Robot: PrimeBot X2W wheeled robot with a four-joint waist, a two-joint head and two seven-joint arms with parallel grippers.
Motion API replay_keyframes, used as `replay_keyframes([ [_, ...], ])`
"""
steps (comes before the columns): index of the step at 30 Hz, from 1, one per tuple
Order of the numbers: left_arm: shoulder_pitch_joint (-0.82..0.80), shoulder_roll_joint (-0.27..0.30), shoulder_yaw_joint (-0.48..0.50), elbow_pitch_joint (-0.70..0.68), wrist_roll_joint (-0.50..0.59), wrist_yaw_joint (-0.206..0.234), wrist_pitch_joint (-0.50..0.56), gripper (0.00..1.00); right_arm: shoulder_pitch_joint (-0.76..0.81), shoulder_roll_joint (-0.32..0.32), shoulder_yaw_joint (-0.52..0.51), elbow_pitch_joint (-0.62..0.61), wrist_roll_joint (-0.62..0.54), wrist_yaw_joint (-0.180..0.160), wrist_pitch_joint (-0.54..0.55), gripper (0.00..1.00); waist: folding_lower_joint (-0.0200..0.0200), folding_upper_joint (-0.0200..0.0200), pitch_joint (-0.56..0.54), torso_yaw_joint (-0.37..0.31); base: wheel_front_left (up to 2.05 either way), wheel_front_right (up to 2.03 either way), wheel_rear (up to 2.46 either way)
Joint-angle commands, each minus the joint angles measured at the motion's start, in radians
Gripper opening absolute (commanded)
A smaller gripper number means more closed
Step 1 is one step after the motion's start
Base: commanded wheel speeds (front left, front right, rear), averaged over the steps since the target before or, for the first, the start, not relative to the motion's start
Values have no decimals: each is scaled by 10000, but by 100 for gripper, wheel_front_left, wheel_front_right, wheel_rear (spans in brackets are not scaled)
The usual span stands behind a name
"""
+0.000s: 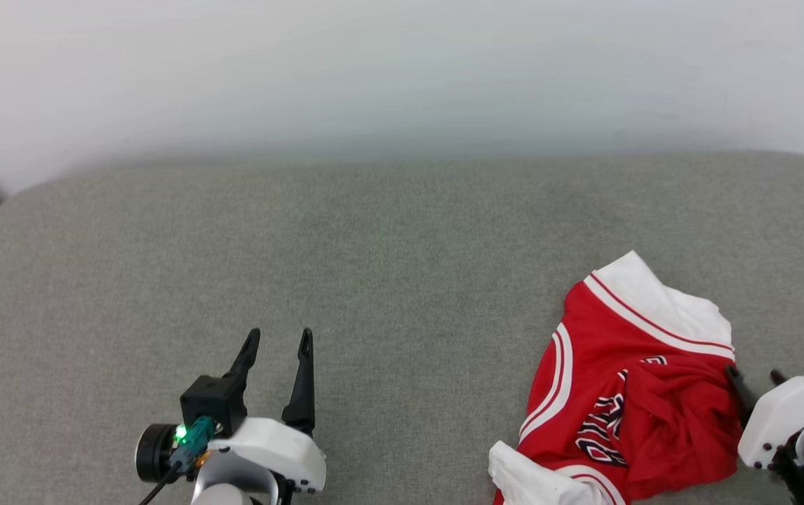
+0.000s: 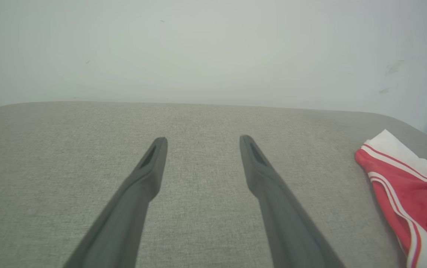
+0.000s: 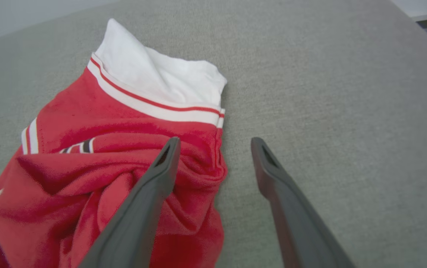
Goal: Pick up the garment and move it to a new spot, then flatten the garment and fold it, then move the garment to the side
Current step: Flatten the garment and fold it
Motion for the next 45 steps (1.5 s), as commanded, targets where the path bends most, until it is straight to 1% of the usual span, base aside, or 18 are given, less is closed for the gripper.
replay_keyframes([
  [1,185,71,19,5,-64,71,44,100,247,48,-118,-304,-236,-3,-367,100,0,0,-376,-161,0,0,0],
  [5,451,170,62,-142,-136,163,164,100,624,376,-293,-1448,-896,-3,-1413,100,0,0,-624,-203,0,0,0],
  [9,682,264,41,-321,-151,263,339,100,1257,754,-39,-2678,-1308,-3,-1914,100,0,0,-824,-178,0,0,0],
  [10,682,264,41,-321,-151,263,339,100,1257,754,-39,-2678,-1308,-3,-1914,100,0,0,-824,-178,0,0,0],
  [14,822,357,12,-479,-138,320,514,100,2005,1159,390,-3935,-1470,-3,-2103,100,0,0,-932,-164,0,0,0],
  [18,886,403,-38,-661,-115,403,673,100,2724,1406,782,-4931,-1457,-3,-2086,100,0,0,-954,-215,0,0,0],
  [20,865,435,-54,-728,-136,415,747,100,2930,1484,988,-5313,-1546,-3,-2000,100,0,0,-928,-331,0,0,0],
  [23,686,363,-224,-792,-118,321,940,100,3093,1571,1203,-5656,-1603,-3,-1827,100,0,0,-867,-522,0,0,0],
  [25,450,320,-444,-780,-86,158,1158,100,3090,1595,1301,-5818,-1625,-3,-1757,100,0,0,-775,-648,0,0,0],
  [27,170,241,-791,-748,-38,-96,1453,100,3055,1600,1375,-5979,-1677,-3,-1777,100,0,0,-681,-758,0,0,0],
  [32,-687,68,-1860,-428,-15,-1023,2795,100,2926,1600,1598,-6434,-1728,-3,-1918,100,0,0,-468,-1119,0,0,0],
  [36,-1224,-17,-2785,-114,-90,-1602,4018,100,2840,1625,1733,-6705,-1695,-3,-1917,100,0,0,-309,-1479,0,0,0],
  [39,-1584,124,-3578,71,-248,-1836,5107,100,2738,1630,1882,-6907,-1678,-3,-1909,100,0,0,-60,-1760,0,0,0],
  [42,-1952,422,-4413,199,-479,-1907,6212,100,2641,1641,1975,-7040,-1662,-3,-1952,100,0,0,188,-2011,0,0,0],
  [45,-2406,834,-5452,188,-988,-1934,7223,100,2546,1674,2074,-7129,-1614,-3,-2005,100,0,0,450,-2230,0,0,0],
])
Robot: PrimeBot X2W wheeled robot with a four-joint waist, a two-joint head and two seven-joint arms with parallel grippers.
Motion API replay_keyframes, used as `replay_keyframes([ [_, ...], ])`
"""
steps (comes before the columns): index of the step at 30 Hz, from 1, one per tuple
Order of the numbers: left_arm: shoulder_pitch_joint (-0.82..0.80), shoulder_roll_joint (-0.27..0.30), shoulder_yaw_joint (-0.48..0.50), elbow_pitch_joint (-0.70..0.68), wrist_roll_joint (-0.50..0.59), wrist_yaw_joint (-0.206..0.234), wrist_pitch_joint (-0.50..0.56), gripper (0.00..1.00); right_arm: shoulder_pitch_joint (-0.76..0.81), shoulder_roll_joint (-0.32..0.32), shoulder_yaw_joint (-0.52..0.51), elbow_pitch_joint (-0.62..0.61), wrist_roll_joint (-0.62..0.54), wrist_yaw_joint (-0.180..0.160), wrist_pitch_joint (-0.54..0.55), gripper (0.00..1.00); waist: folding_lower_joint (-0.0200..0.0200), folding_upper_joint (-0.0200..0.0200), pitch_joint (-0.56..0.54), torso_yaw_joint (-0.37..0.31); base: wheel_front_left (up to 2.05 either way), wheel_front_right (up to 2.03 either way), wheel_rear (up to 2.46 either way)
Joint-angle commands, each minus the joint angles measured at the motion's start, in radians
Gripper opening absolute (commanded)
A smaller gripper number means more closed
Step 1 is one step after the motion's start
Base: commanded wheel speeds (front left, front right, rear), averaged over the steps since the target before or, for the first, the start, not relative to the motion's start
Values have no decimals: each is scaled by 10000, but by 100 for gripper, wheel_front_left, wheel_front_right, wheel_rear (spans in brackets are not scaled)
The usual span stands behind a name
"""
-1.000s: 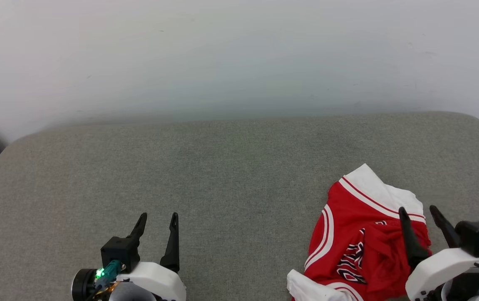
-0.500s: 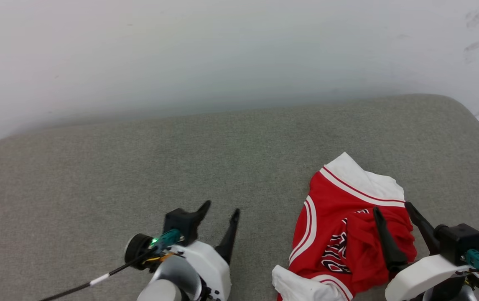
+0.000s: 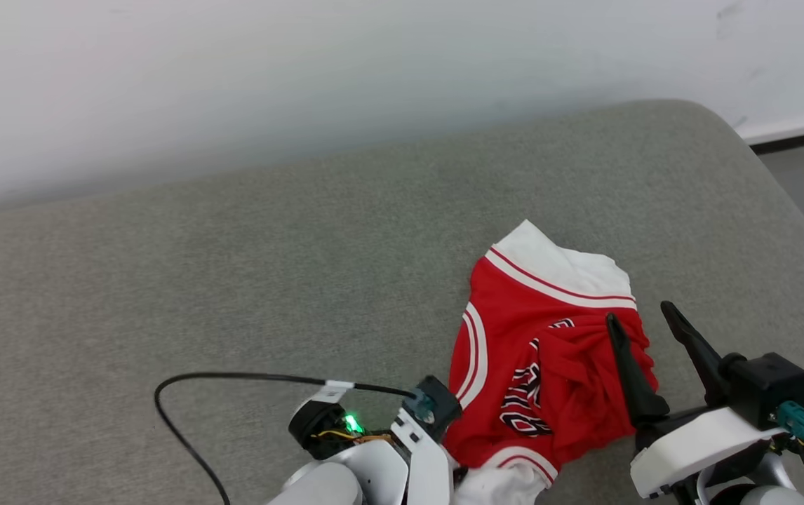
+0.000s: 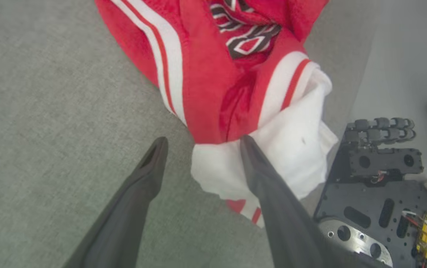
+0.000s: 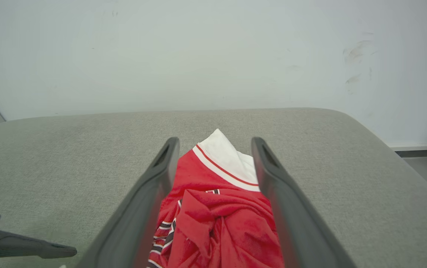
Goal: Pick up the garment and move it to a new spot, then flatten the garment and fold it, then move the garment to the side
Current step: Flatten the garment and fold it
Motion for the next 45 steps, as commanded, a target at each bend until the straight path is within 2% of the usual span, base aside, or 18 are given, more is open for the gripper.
replay_keyframes([
  [1,-261,127,-175,-50,-137,-12,151,100,-139,61,20,-52,36,-3,-44,100,-1,0,255,-222,0,0,0],
  [8,-1358,1257,-2418,-55,-1446,-7,2183,100,-354,157,137,-14,196,-3,-315,100,-1,0,824,-529,0,0,0],
  [9,-1472,1373,-2635,-42,-1611,-8,2317,84,-393,167,156,9,217,-3,-360,100,-1,0,861,-562,0,0,0],
  [10,-1563,1453,-2854,-1,-1747,-8,2478,49,-421,175,170,45,217,-3,-366,100,-1,0,883,-591,0,0,0],
  [12,-1723,1586,-3121,53,-1968,-8,2517,0,-474,191,181,75,237,-3,-455,100,-1,0,911,-629,0,0,0],
  [18,-2027,1651,-2991,429,-2139,34,1858,0,-315,205,24,109,146,-3,-467,100,-1,0,635,-477,0,0,0],
  [21,-2080,1642,-2734,532,-2070,252,1286,0,-209,174,-41,44,140,-3,-361,100,-1,0,355,-283,0,0,0],
  [26,-1978,1837,-2055,370,-2088,955,201,0,-3,126,-139,-128,126,-3,-198,100,-1,0,-98,151,0,0,0],
  [31,-1383,2382,-999,44,-2513,2028,-799,0,172,128,-244,-303,144,-3,19,100,-1,0,-445,604,0,0,0],
  [37,-115,3202,108,-279,-3402,3063,-1337,0,287,183,-301,-478,203,-3,243,100,-1,0,-560,1048,0,0,0],
  [41,558,3551,475,-330,-3816,3414,-1458,0,345,215,-349,-516,236,-3,317,100,-1,0,-518,1258,0,0,0],
  [42,656,3538,538,-338,-3908,3413,-1535,38,358,222,-369,-519,234,-3,341,100,-1,0,-510,1307,0,0,0],
  [43,743,3498,599,-308,-4009,3390,-1623,100,365,226,-378,-526,237,-3,357,100,-1,0,-513,1344,0,0,0],
  [45,933,3373,694,-238,-4143,3397,-1884,100,405,236,-378,-517,249,-3,373,100,-1,0,-578,1387,0,0,0],
])
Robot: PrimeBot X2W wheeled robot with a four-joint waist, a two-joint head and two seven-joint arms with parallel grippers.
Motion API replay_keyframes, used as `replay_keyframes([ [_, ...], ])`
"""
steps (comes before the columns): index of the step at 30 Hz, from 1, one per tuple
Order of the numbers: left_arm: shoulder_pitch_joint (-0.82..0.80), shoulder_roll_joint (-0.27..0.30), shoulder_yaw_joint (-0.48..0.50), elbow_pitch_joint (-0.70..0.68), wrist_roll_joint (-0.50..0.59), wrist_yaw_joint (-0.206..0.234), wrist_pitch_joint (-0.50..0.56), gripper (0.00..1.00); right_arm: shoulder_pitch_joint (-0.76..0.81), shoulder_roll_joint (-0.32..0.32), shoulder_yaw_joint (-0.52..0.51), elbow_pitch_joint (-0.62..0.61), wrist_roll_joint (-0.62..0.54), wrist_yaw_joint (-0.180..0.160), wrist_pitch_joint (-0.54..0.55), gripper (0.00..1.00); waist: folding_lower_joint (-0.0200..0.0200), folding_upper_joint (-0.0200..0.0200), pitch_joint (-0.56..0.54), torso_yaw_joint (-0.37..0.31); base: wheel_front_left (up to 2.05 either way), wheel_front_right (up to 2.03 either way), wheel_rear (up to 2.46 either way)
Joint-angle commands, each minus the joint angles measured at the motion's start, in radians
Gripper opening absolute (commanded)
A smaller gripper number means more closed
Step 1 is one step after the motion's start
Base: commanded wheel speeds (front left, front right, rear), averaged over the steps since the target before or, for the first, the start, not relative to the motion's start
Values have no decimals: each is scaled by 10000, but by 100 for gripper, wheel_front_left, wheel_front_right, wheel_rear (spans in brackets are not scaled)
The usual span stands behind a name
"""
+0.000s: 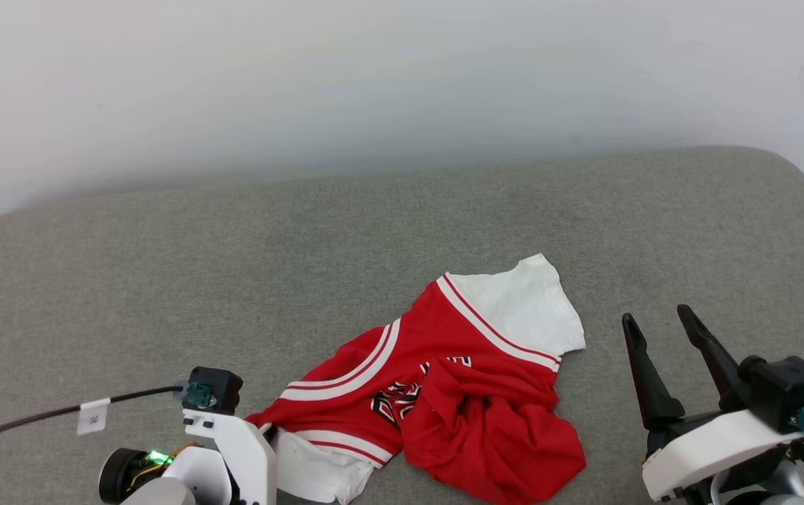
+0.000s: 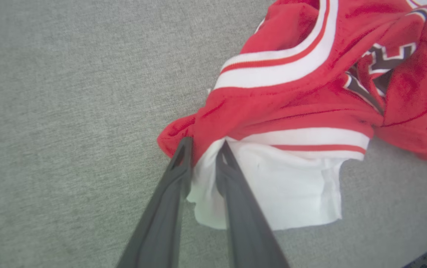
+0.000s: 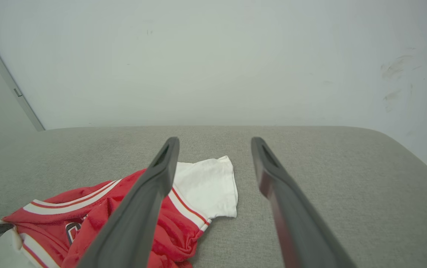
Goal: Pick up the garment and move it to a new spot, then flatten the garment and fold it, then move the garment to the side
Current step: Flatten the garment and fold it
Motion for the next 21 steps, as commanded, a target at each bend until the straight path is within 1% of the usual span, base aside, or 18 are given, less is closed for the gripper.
replay_keyframes([
  [1,153,-121,144,13,-29,75,-333,100,190,34,-24,-26,49,-3,35,100,-1,0,-74,45,0,0,0],
  [2,197,-193,225,3,-13,139,-628,100,205,38,-41,-39,59,-3,41,100,-1,0,-108,71,0,0,0],
  [3,197,-193,225,3,-13,139,-628,100,205,38,-41,-39,59,-3,41,100,-1,0,-108,71,0,0,0],
  [4,327,-342,477,-41,44,287,-1364,100,222,45,-87,-49,77,-3,83,100,-1,0,-195,115,0,0,0],
  [5,410,-383,568,-70,116,349,-1736,100,242,46,-103,-49,57,-3,117,100,-1,0,-251,129,0,0,0],
  [6,410,-383,568,-70,116,349,-1736,100,242,46,-103,-49,57,-3,117,100,-1,0,-251,129,0,0,0],
  [7,564,-494,771,-169,188,483,-2490,100,295,50,-127,-51,67,-3,150,100,-1,0,-346,152,0,0,0],
  [13,1111,-806,1361,-565,473,1044,-4536,100,438,67,-259,-61,131,-3,304,100,-1,0,-617,229,0,0,0],
  [18,1525,-957,1763,-986,638,1379,-5376,100,560,83,-411,66,189,-3,442,100,-1,0,-733,242,0,0,0],
  [21,1759,-1013,2012,-1450,982,1589,-5609,100,667,96,-658,233,239,-3,584,100,-1,0,-760,311,0,0,0],
])
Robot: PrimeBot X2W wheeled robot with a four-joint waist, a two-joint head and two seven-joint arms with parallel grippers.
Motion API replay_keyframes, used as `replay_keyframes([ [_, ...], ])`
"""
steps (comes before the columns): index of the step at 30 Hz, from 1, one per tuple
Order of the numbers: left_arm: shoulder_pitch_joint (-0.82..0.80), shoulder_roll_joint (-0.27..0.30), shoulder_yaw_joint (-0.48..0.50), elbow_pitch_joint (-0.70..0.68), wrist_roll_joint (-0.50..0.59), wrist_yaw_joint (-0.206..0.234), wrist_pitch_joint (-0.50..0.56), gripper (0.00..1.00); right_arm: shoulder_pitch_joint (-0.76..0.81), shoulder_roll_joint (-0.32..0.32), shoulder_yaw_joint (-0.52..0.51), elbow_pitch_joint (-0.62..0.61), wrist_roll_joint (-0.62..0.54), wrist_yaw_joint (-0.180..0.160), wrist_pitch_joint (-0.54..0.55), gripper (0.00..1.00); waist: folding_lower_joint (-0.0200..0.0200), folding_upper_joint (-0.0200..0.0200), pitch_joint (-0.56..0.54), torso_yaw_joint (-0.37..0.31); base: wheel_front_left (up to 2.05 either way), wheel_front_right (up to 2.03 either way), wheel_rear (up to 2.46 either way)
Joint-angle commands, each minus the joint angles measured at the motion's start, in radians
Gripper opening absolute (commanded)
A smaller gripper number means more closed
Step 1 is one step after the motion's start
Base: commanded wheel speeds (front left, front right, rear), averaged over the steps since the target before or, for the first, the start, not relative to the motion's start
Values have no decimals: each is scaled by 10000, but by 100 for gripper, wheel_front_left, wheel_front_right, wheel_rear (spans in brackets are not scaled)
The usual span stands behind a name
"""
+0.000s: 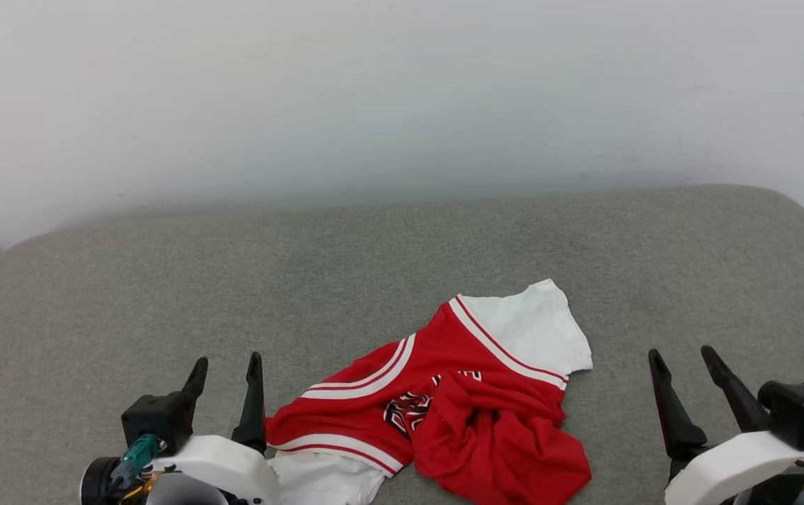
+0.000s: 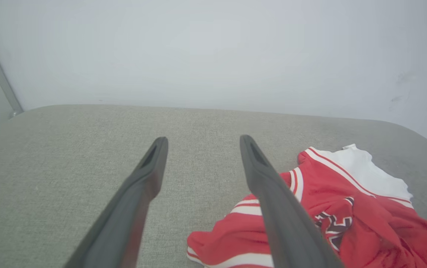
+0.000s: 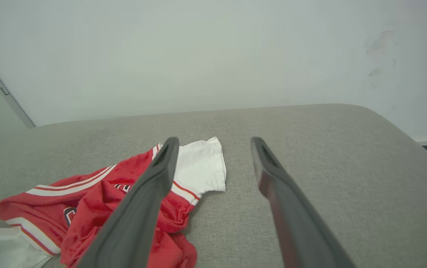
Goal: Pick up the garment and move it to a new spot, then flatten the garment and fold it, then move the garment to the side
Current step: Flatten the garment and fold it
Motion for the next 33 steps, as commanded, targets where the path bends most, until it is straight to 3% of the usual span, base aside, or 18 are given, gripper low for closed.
replay_keyframes([
  [1,124,-45,67,-99,80,59,-64,100,105,38,-18,41,49,-3,0,100,1,0,-1,16,0,0,0],
  [5,380,-85,280,-642,491,184,-111,100,-8,-57,-431,563,217,-3,347,100,1,0,83,102,0,0,0],
  [10,182,-145,283,-915,862,69,-128,100,-989,-431,-911,2179,1019,-3,1354,100,1,0,404,340,0,0,0],
  [18,-564,-445,202,-1153,1340,-228,-125,100,-3933,-1417,-1124,5085,2262,-3,3826,100,1,0,1505,993,0,0,0],
  [25,-1358,-957,259,-1138,1811,-692,-127,100,-6646,-1916,-1063,6829,2257,-3,6005,100,1,0,2777,1619,0,0,0],
  [33,-2073,-1547,591,-1030,2353,-1222,-127,100,-8819,-2022,-833,7907,1962,-3,7029,100,1,0,4014,2079,0,0,0],
])
